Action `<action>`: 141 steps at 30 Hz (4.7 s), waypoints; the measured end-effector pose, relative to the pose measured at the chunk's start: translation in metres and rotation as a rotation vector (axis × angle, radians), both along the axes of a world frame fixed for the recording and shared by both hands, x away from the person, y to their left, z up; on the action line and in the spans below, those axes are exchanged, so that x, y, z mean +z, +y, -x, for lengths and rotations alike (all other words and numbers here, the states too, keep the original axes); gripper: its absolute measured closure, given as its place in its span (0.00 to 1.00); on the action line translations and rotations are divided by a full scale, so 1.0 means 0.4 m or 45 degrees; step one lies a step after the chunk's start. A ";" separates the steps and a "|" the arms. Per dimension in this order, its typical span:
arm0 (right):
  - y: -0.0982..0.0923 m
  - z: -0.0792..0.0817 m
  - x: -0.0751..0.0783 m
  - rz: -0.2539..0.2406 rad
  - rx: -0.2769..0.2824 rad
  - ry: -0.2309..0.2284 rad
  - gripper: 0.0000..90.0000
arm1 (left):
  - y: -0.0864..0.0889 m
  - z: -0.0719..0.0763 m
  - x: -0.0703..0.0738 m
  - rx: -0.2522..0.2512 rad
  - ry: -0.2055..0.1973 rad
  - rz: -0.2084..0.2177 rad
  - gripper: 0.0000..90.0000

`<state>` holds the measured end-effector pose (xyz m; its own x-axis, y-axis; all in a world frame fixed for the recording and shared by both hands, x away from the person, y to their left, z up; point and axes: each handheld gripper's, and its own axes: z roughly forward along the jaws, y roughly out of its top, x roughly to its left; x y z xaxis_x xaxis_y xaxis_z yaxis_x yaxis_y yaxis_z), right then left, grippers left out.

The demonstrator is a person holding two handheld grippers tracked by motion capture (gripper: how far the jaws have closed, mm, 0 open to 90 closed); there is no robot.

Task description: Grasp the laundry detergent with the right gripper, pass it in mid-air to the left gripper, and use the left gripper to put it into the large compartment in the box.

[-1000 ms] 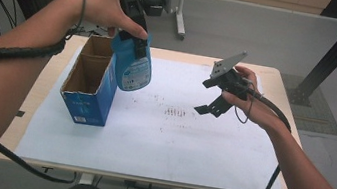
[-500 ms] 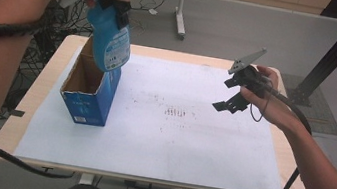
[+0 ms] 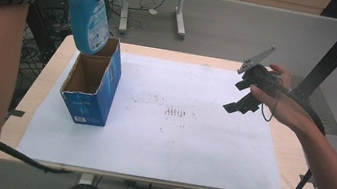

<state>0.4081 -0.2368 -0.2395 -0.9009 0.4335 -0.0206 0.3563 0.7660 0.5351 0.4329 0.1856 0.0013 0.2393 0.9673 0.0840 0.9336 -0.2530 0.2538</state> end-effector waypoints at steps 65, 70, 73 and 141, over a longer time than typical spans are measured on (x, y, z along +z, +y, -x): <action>0.041 -0.006 0.002 0.040 0.060 -0.008 0.05 | 0.107 -0.069 -0.417 0.224 0.064 0.043 0.42; 0.046 -0.008 -0.002 0.044 0.061 -0.006 0.05 | 0.111 -0.073 -0.462 0.215 0.074 0.047 0.42; 0.049 -0.010 -0.005 0.039 0.060 -0.003 0.05 | 0.111 -0.075 -0.486 0.209 0.074 0.041 0.42; 0.029 -0.036 -0.033 0.062 0.036 0.006 0.05 | 0.103 -0.099 -0.691 0.202 0.153 0.024 0.41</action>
<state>0.4226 -0.2254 -0.2527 -0.9131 0.4062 -0.0369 0.3364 0.8011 0.4951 0.4723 0.2268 -0.2753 0.0906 0.9949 0.0453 0.9853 -0.0961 0.1415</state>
